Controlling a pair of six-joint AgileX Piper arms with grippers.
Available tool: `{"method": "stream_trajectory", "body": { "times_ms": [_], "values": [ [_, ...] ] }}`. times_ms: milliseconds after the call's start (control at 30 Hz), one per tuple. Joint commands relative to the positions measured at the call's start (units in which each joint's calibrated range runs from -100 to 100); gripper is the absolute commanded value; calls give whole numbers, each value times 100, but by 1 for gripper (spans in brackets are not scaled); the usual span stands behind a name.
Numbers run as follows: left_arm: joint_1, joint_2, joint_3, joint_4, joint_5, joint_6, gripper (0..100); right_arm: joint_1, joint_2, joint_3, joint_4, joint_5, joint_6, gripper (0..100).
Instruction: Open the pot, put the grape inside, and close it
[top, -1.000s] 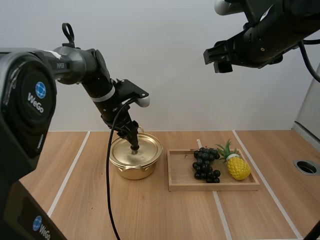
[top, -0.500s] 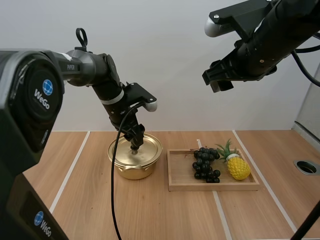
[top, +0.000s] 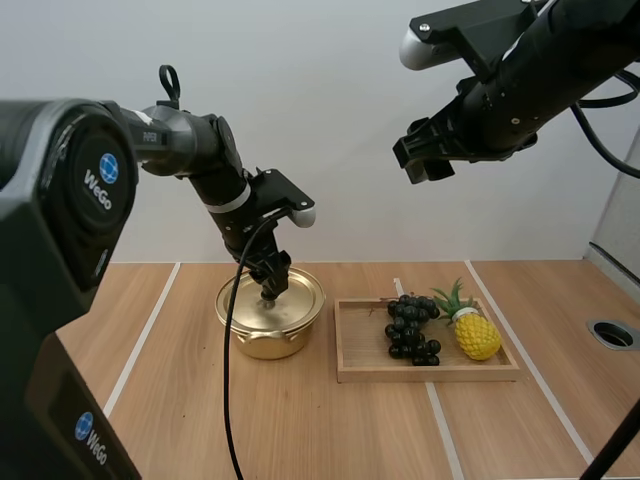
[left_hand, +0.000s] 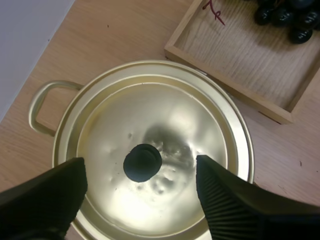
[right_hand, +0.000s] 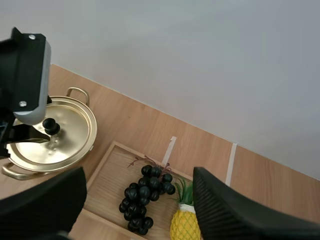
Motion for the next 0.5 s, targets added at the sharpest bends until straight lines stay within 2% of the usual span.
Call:
{"method": "stream_trajectory", "body": {
  "times_ms": [0,467],
  "values": [
    [-24,193,-20,-76,-159,16,100,-19,-38,-22,46,0,-39,100],
    [-24,621,-502,-46,210,-107,100,-19,-38,-22,46,0,-39,100]
  ]
}}
